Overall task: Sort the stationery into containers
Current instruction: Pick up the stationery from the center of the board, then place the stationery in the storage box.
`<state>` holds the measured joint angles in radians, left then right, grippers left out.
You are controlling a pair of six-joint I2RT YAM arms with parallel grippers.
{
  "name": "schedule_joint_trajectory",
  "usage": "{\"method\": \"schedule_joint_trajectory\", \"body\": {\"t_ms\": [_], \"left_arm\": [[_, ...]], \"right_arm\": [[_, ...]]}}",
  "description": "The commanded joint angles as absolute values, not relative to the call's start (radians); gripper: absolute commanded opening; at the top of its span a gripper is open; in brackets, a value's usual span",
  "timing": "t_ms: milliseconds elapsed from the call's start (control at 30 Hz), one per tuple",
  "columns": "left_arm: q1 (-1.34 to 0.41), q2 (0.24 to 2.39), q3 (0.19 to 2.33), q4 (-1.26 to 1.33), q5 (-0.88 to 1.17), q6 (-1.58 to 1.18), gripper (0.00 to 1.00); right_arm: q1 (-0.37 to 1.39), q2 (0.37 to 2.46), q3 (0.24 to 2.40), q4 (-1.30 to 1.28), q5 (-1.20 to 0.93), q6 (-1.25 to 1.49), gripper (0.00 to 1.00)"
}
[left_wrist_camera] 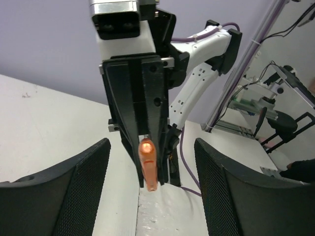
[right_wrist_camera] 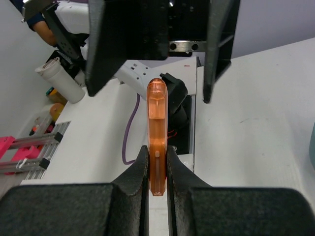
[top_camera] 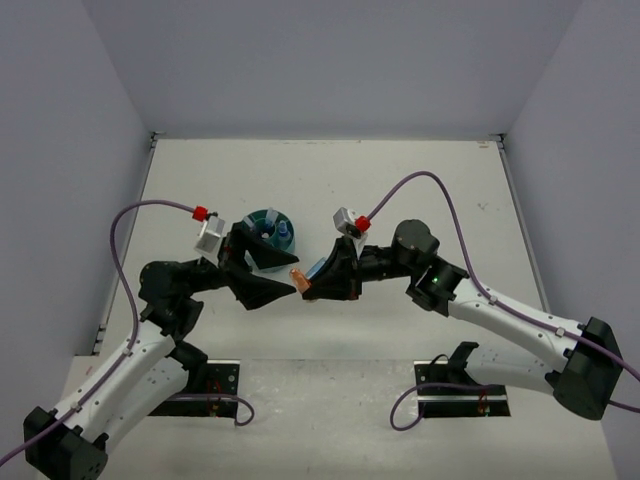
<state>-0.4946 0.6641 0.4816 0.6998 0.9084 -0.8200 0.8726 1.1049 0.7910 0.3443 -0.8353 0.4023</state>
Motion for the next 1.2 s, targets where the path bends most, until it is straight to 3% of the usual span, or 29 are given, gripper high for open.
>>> {"method": "schedule_joint_trajectory", "body": {"t_ms": [0,133,267,433,467,533,567,600,633,667,700,733,800,900,967,1100,1167], "left_arm": [[-0.510,0.690,0.519,0.739,0.841,-0.786,0.69],[-0.524,0.701,0.529,0.748,0.829,-0.791,0.51],[-0.555,0.713,0.536,0.757,0.834,-0.793,0.20],[-0.589,0.753,0.539,0.762,0.862,-0.795,0.16],[-0.593,0.765,0.540,0.762,0.865,-0.796,0.14],[-0.600,0.774,0.544,0.759,0.865,-0.796,0.00],[-0.601,0.778,0.549,0.752,0.862,-0.788,0.00],[-0.601,0.778,0.559,0.725,0.854,-0.766,0.00],[-0.600,0.773,0.573,0.685,0.830,-0.736,0.00],[-0.600,0.763,0.593,0.625,0.786,-0.707,0.00],[-0.600,0.754,0.626,0.531,0.739,-0.673,0.00],[-0.600,0.746,0.660,0.440,0.678,-0.629,0.00],[-0.600,0.733,0.731,0.261,0.518,-0.518,0.00],[-0.600,0.744,0.867,0.002,0.104,-0.479,0.00],[-0.600,0.789,0.960,-0.124,-0.262,-0.434,0.00],[-0.585,0.829,0.966,-0.083,-0.721,-0.336,0.00],[-0.531,0.843,0.898,0.091,-0.698,-0.302,0.00]], "right_arm": [[0.879,1.089,0.830,0.389,-0.887,0.382,0.00],[0.879,1.093,0.831,0.370,-0.854,0.370,0.00],[0.879,1.109,0.854,0.369,-0.839,0.376,0.00],[0.879,1.116,0.876,0.374,-0.834,0.385,0.00],[0.879,1.115,0.879,0.374,-0.833,0.385,0.00],[0.880,1.110,0.880,0.370,-0.828,0.381,0.00],[0.879,1.107,0.879,0.363,-0.818,0.376,0.00],[0.879,1.104,0.874,0.354,-0.798,0.370,0.06],[0.879,1.097,0.867,0.344,-0.771,0.366,0.19],[0.879,1.086,0.861,0.334,-0.743,0.364,0.44],[0.879,1.077,0.853,0.317,-0.708,0.360,0.79],[0.876,1.066,0.839,0.303,-0.658,0.357,0.98],[0.862,1.038,0.798,0.278,-0.523,0.355,0.99],[0.827,0.972,0.733,0.246,-0.385,0.364,0.99],[0.821,0.918,0.675,0.209,-0.173,0.363,0.99],[0.819,0.807,0.603,0.163,-0.013,0.371,0.99],[0.820,0.766,0.579,0.156,-0.027,0.347,0.99]]}}
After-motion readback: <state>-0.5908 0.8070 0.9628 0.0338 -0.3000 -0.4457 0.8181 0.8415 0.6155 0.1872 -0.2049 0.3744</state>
